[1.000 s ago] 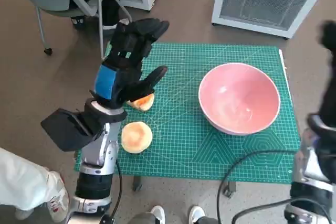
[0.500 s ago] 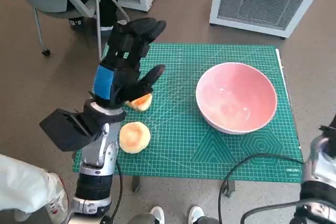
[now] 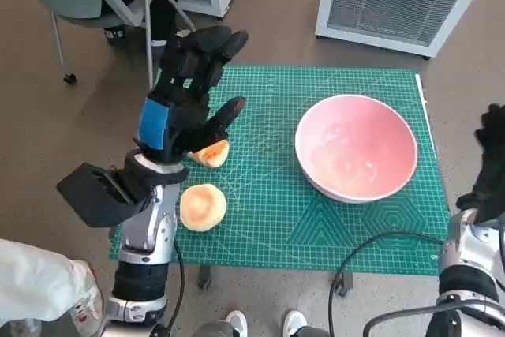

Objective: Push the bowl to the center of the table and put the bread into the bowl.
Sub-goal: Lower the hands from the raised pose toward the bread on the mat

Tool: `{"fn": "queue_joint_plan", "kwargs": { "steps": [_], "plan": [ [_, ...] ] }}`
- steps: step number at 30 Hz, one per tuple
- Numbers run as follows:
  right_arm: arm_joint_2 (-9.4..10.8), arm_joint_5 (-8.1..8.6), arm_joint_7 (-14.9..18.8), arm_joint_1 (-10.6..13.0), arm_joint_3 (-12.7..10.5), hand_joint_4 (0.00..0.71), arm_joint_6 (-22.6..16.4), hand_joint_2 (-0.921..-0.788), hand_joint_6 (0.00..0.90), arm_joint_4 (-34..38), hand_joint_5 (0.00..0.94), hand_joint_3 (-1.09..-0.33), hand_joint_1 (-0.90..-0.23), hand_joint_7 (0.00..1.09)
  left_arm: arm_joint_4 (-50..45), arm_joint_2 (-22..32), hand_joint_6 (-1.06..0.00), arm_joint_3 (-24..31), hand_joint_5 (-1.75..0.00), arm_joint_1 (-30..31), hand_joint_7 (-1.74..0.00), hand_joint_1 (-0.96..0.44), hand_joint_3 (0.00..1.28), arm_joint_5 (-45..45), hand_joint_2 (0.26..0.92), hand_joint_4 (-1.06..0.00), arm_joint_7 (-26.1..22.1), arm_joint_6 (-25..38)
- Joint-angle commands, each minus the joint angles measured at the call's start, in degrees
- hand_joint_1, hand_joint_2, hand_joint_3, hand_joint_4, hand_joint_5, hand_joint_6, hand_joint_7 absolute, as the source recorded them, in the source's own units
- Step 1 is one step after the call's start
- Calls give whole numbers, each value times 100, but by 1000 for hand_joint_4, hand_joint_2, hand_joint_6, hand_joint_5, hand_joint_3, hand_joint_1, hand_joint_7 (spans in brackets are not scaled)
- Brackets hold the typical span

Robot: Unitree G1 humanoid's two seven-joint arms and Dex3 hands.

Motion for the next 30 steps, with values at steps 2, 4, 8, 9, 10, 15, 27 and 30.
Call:
{"fn": "queue_joint_plan", "kwargs": {
  "steps": [2,4,8,9,10,15,27,30],
  "plan": [
    [224,-147,-129,75,191,417,367,-921,192,287,13,-536,-347,547,-170,69,1,34,-618,120,-1035,-358,378,-53,920,-80,-26,67],
    [281,-160,-100,65,237,417,454,-921,192,325,12,-540,-347,545,-200,81,1,42,-619,134,-1034,-358,377,-57,920,-80,-29,85],
    [422,-58,76,9,208,414,630,-921,189,363,9,-564,-349,540,-250,103,1,58,-619,156,-1032,-354,377,-59,920,-78,-31,118],
    [458,-37,116,-5,200,413,670,-921,188,369,8,-570,-345,539,-262,108,1,63,-619,162,-1032,-354,376,-60,920,-77,-32,125],
    [505,-28,147,-24,201,412,708,-921,188,379,7,-573,-343,539,-274,114,1,64,-619,169,-1032,-353,376,-56,920,-77,-31,131],
    [680,-42,197,-117,223,418,851,-921,192,410,9,-591,-328,541,-332,135,1,62,-618,197,-1037,-355,374,-25,919,-72,-20,142],
    [1031,-272,223,-345,501,418,984,-921,199,442,6,-589,-325,549,-465,203,1,76,-617,275,-1062,-348,372,1,920,-66,0,180],
    [1113,-262,284,-401,533,424,1004,-921,204,441,9,-584,-326,552,-509,216,1,72,-617,304,-1064,-347,372,11,920,-66,17,188]
  ]
}}
